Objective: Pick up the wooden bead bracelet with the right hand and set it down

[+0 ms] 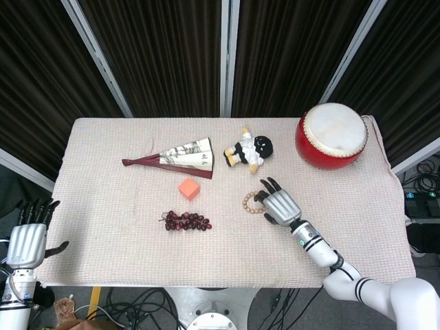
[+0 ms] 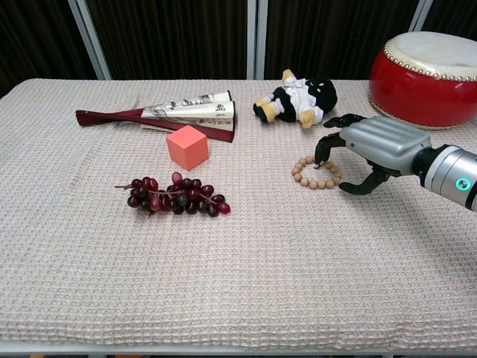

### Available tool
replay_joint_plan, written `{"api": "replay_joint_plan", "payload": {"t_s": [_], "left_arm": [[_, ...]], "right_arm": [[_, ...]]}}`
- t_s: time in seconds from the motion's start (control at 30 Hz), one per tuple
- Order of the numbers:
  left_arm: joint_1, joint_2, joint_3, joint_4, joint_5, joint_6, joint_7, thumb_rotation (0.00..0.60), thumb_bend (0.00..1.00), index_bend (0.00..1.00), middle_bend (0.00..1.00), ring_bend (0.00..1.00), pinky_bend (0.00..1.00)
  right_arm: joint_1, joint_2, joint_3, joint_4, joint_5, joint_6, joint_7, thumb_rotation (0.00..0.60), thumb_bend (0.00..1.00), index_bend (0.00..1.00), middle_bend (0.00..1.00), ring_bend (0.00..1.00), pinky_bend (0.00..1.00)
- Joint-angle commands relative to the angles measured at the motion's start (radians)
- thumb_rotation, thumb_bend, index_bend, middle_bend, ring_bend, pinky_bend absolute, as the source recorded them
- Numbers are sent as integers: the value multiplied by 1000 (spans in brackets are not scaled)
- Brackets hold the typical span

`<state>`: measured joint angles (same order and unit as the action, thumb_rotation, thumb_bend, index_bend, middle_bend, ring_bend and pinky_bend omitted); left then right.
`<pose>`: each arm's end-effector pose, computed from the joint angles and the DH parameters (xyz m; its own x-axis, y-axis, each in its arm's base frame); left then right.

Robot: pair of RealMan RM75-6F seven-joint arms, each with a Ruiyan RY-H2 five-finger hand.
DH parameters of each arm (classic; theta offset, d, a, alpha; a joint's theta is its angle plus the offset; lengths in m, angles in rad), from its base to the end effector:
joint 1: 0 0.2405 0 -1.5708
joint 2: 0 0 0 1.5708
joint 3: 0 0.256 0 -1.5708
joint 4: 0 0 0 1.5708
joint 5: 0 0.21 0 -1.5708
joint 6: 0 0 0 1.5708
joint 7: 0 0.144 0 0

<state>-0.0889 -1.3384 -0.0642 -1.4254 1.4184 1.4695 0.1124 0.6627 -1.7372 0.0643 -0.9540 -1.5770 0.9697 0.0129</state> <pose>-0.3348 0.1858 0.1080 0.4578 0.0137 0.8889 0.8859 0.0772 -0.4574 -0.2172 -0.3393 -0.0566 0.5922 -0.1985 0.7810 -0.7364 -0.5269 0.4245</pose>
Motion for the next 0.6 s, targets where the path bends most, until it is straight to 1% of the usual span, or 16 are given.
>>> {"api": "replay_joint_plan", "payload": {"t_s": [0.03,0.27,0.4,0.5,0.6], "left_arm": [[0,-1,0,3,-1,-3,-3,600,0,145,103,0,0],[2,-5,-1,17,-7,-5,-18,600,0,145,103,0,0],[2,-9,0,28,-8,-9,-29,600,0,145,103,0,0],[2,-12,-1,37,-9,-12,-39,600,0,145,103,0,0],[2,-14,-1,44,-10,-14,-47,600,0,145,103,0,0]], "right_arm": [[2,-31,-19,47,-13,17,24,600,275,377,324,31,0],[9,-80,-42,132,-38,46,54,600,278,391,333,35,0],[14,-99,-54,164,-42,41,63,600,287,414,348,48,0],[12,-119,-60,198,-48,61,74,600,310,479,384,81,0],[4,-139,-58,238,-53,101,92,600,371,602,459,152,6]]}}
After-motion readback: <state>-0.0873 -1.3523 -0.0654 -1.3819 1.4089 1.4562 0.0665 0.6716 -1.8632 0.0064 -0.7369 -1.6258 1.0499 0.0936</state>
